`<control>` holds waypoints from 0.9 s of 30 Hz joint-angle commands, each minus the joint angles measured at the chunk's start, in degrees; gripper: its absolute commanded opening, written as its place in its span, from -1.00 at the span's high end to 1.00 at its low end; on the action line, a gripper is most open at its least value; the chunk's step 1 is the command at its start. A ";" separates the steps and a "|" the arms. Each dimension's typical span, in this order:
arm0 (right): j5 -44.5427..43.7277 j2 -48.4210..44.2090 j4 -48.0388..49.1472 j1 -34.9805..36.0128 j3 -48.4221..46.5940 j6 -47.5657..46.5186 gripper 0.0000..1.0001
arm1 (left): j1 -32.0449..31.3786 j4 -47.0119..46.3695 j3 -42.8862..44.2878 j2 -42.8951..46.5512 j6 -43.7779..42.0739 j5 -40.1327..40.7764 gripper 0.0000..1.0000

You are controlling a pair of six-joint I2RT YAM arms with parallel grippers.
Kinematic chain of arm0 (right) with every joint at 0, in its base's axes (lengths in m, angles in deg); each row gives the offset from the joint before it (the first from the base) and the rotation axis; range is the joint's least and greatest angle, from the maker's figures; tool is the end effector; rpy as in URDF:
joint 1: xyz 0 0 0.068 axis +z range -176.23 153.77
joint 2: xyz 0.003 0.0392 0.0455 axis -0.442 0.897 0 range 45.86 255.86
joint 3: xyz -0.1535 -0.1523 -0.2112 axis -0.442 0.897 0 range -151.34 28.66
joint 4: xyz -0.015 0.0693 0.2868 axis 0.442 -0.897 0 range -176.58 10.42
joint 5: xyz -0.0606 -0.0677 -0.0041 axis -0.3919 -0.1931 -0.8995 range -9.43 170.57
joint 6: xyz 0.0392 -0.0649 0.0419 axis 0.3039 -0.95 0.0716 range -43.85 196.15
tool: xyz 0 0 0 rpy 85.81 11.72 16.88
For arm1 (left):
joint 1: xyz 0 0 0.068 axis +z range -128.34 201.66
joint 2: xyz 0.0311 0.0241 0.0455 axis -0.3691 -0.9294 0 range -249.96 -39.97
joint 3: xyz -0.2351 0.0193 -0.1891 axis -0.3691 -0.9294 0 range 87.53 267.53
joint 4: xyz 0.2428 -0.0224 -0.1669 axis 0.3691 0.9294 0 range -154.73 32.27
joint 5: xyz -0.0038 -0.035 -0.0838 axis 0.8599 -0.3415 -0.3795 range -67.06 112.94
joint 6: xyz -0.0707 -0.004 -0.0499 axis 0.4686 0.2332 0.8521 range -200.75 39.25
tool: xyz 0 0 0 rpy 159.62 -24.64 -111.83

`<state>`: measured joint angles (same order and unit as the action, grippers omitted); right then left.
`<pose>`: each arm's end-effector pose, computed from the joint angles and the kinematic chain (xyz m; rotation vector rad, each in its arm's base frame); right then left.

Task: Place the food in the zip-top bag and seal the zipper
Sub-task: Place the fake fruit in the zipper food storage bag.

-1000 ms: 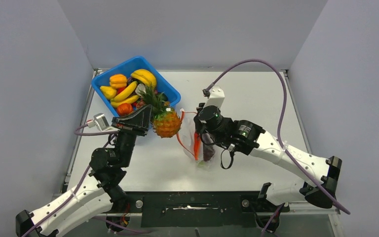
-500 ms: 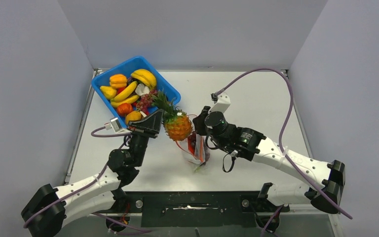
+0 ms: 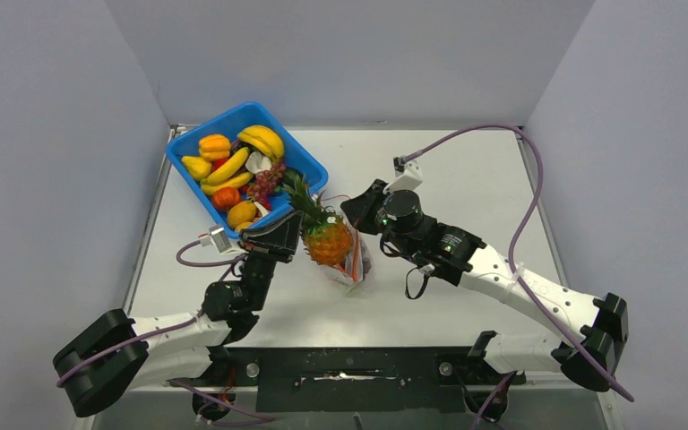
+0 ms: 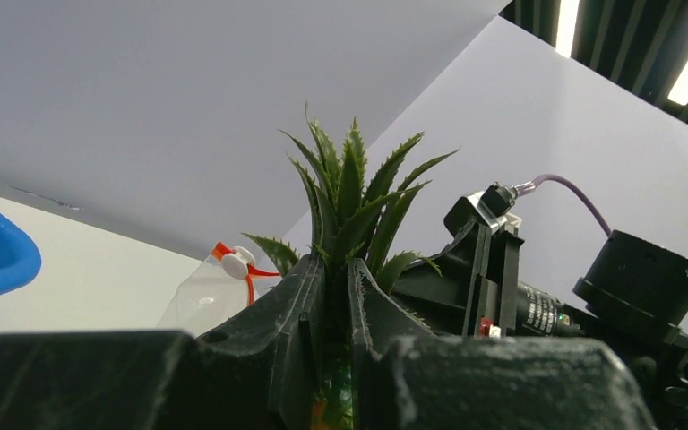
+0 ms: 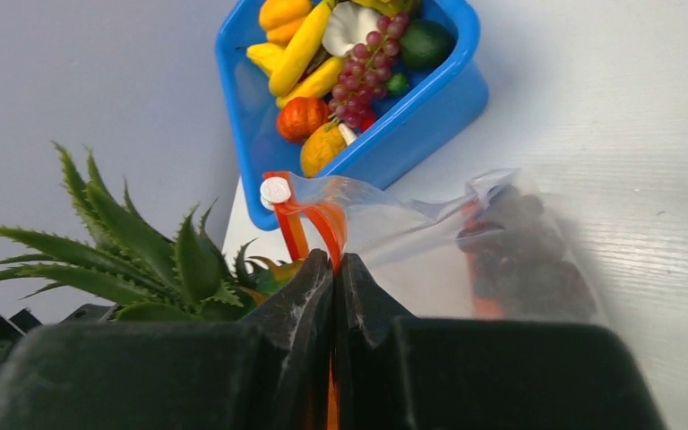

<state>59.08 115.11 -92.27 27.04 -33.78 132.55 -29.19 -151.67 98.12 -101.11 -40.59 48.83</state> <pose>0.2252 0.2547 0.3665 0.3201 1.9749 0.9286 0.1634 -0.1479 0.2772 -0.3548 1.0237 -1.2332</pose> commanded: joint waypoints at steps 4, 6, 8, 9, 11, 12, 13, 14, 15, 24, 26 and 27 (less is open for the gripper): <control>10.27 1.48 11.56 0.12 -1.78 2.22 1.00 | -1.56 -3.21 -0.03 -0.68 -13.56 -0.41 1.00; 11.21 1.96 12.41 0.53 -2.04 2.36 1.00 | -2.84 0.53 1.29 -0.90 -16.64 -0.50 1.00; 11.55 2.19 13.10 0.66 -2.52 2.54 1.00 | -3.90 1.79 1.64 -1.60 -18.66 0.59 1.00; 11.71 2.28 13.45 0.68 -2.87 2.65 1.00 | -4.28 -0.03 0.98 -2.32 -19.08 1.51 1.00; 12.51 2.60 13.99 0.72 -3.29 3.25 1.00 | -4.47 -4.95 -0.55 -4.16 -19.79 2.80 1.00; 13.52 2.82 14.19 0.55 -3.25 3.99 1.00 | -4.52 -6.11 -0.86 -4.65 -20.38 3.06 1.00; 14.18 2.98 14.51 0.26 -2.93 4.71 1.00 | -4.66 -5.86 -0.73 -4.76 -21.03 3.33 1.00; 14.90 3.07 15.01 0.04 -2.43 5.65 1.00 | -4.96 -4.44 -0.46 -4.39 -21.64 3.68 1.00; 15.53 2.97 15.88 -0.36 -1.56 6.69 1.00 | -5.22 -2.57 -0.09 -3.86 -22.32 4.25 1.00; 18.65 1.61 23.52 -2.26 3.70 14.16 1.00 | -6.72 -5.63 -1.64 -4.48 -31.88 14.56 1.00; 18.47 1.63 24.45 -2.50 4.44 14.67 1.00 | -6.72 -4.08 -0.39 -4.87 -33.19 13.12 1.00; 18.54 1.73 24.55 -2.83 4.63 14.80 1.00 | -6.83 -3.45 0.02 -4.78 -32.86 12.03 1.00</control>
<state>75.51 118.85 -78.52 24.73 -28.86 143.79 -35.68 -153.15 96.44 -105.37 -68.32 59.95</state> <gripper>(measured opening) 0.031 0.107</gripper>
